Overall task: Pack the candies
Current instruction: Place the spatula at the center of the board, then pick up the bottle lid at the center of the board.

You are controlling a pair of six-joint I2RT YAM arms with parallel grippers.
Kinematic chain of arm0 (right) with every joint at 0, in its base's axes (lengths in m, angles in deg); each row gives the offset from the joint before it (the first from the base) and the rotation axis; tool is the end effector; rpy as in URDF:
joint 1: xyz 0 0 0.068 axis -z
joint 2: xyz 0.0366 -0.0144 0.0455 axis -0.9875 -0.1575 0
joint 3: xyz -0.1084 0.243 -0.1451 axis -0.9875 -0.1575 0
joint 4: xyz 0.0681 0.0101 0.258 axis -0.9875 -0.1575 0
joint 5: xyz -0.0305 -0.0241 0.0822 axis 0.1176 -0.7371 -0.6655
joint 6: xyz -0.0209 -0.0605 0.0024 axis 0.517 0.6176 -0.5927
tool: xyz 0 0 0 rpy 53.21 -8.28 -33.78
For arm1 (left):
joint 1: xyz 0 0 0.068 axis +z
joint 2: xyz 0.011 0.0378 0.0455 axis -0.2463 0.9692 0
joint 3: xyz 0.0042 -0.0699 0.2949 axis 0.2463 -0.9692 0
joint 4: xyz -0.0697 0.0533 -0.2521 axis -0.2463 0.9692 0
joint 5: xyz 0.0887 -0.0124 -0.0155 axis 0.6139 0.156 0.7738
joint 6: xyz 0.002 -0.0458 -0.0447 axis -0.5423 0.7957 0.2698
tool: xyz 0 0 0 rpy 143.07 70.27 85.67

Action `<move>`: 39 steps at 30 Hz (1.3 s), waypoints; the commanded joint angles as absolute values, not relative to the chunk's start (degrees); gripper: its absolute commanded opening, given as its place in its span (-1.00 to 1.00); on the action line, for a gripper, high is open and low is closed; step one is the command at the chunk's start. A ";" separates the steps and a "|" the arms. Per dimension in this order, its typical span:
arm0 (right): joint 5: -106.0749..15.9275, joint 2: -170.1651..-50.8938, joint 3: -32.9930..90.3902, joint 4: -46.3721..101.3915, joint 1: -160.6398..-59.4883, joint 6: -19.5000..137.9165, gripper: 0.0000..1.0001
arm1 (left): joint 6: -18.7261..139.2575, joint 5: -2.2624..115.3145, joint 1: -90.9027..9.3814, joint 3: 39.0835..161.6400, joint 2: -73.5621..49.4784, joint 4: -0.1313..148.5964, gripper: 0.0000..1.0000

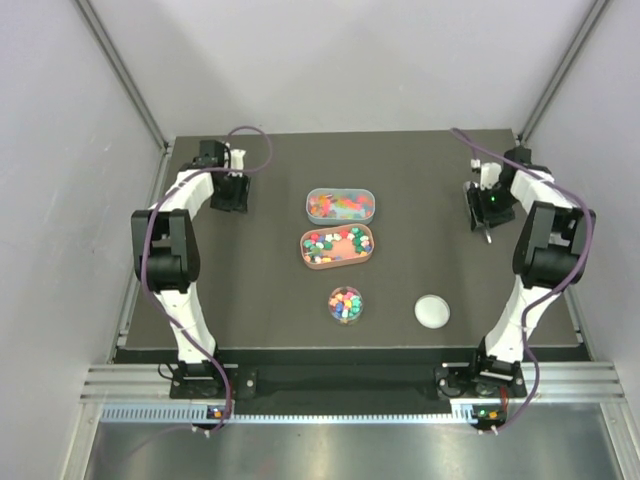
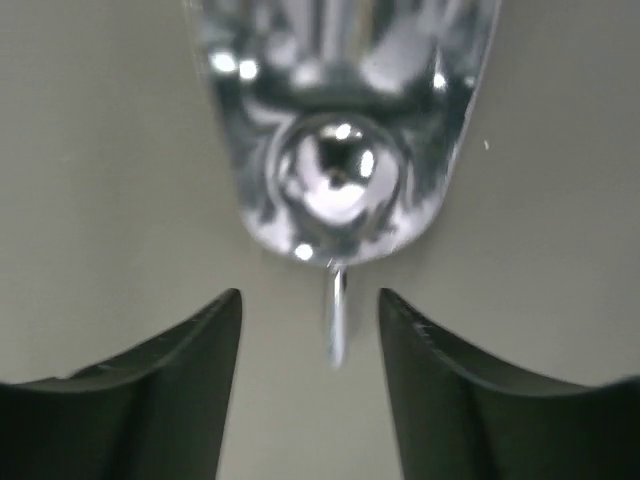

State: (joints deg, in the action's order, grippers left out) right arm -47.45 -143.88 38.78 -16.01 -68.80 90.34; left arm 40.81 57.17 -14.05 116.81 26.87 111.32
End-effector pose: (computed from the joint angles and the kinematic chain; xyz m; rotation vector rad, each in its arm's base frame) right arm 0.4195 -0.0814 0.1969 -0.3341 2.7817 0.1008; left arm 0.4539 -0.0049 0.2205 0.2206 2.6107 -0.1257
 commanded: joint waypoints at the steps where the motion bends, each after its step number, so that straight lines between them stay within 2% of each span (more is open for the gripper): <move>1: -50.88 -129.95 37.88 -16.01 -68.90 90.89 0.18 | 38.93 57.06 -14.08 120.03 26.72 113.34 0.16; 2: -51.49 -127.91 37.44 -16.54 -68.90 92.03 0.24 | 38.67 55.75 -14.00 120.39 26.63 114.21 0.17; 6: -61.47 -118.59 33.59 -23.63 -70.30 103.69 0.25 | 40.59 52.84 -14.00 120.92 26.02 114.39 0.17; 9: -61.70 -108.33 22.01 -26.65 -80.01 119.43 0.24 | 42.26 51.70 -14.09 118.46 24.97 112.73 0.16; 10: -60.47 -106.20 14.49 -26.22 -83.71 125.20 0.19 | 42.44 51.52 -14.09 117.85 24.44 112.46 0.16; 13: -57.56 -97.96 0.68 -22.18 -94.51 132.79 0.14 | 43.41 50.46 -15.75 116.44 23.56 111.93 0.15; 17: -56.51 -93.09 -7.28 -19.53 -104.12 137.56 -0.01 | 42.97 50.98 -16.02 114.25 21.54 111.06 0.14; 21: -55.10 -94.04 -9.23 -20.06 -111.07 138.71 -0.11 | 42.71 51.87 -16.02 112.57 19.96 110.70 0.13; 25: -55.19 -96.94 -8.44 -20.06 -113.71 134.94 -0.17 | 42.97 51.78 -16.11 111.34 19.08 110.09 0.13; 39: -53.08 -98.09 -9.41 -21.64 -117.50 131.42 -0.32 | 43.24 51.08 -16.11 111.51 19.34 109.65 0.13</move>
